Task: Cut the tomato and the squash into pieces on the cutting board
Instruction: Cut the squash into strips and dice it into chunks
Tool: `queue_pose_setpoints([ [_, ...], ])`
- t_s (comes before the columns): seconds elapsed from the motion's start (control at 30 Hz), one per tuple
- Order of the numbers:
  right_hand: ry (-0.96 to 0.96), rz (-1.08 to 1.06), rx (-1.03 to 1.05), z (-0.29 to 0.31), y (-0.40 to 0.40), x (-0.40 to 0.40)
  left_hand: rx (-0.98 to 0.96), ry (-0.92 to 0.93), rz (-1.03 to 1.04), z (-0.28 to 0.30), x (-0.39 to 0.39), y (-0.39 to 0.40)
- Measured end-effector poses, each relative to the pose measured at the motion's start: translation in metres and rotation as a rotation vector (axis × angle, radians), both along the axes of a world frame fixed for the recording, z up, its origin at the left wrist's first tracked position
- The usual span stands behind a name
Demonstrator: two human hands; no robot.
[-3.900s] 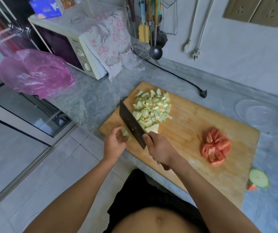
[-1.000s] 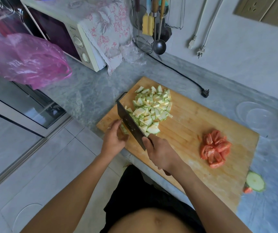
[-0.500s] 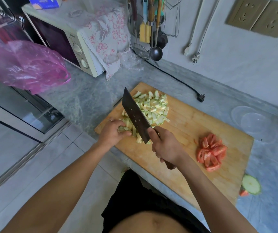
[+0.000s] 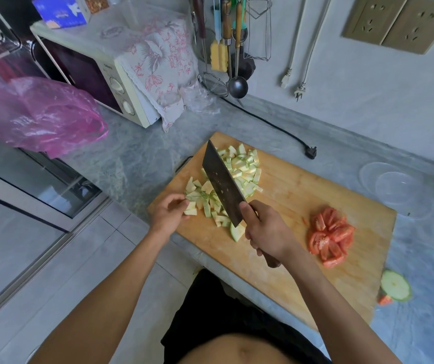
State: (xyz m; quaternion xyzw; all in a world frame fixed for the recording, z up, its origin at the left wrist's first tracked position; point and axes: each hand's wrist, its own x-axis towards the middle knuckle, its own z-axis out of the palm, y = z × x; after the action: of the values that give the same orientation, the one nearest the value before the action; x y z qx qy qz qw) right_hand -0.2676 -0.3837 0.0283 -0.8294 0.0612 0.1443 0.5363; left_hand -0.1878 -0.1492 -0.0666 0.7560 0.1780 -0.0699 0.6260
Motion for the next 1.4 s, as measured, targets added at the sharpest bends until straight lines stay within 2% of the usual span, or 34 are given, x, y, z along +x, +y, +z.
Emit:
queue_pose_setpoints([
  [0.17,0.013,-0.014,-0.004,-0.004,-0.004,-0.003,0.029,-0.01,-0.076,-0.003,-0.004,-0.008],
  [0.27,0.017,-0.026,0.0,-0.005,-0.006,-0.004,0.222,-0.096,-0.178,-0.005,-0.001,-0.01],
  [0.4,0.012,-0.028,-0.002,-0.005,-0.009,-0.005,0.423,-0.154,-0.157,-0.001,-0.001,-0.015],
  [0.6,0.005,-0.058,-0.011,-0.005,-0.017,-0.003,0.373,-0.081,-0.118,0.013,0.008,-0.021],
  [0.73,-0.018,-0.059,-0.057,-0.004,-0.023,-0.003,0.347,-0.091,-0.172,0.026,0.021,-0.029],
  [0.87,-0.029,-0.071,-0.109,-0.002,-0.03,-0.002,0.363,-0.175,-0.288,0.04,0.038,-0.041],
  [1.23,-0.059,-0.17,-0.121,-0.006,-0.046,-0.001,0.593,-0.325,-0.615,0.05,0.057,-0.083],
  [1.4,-0.099,-0.21,-0.135,-0.011,-0.053,-0.004,0.644,-0.279,-0.589,0.043,0.062,-0.098],
])
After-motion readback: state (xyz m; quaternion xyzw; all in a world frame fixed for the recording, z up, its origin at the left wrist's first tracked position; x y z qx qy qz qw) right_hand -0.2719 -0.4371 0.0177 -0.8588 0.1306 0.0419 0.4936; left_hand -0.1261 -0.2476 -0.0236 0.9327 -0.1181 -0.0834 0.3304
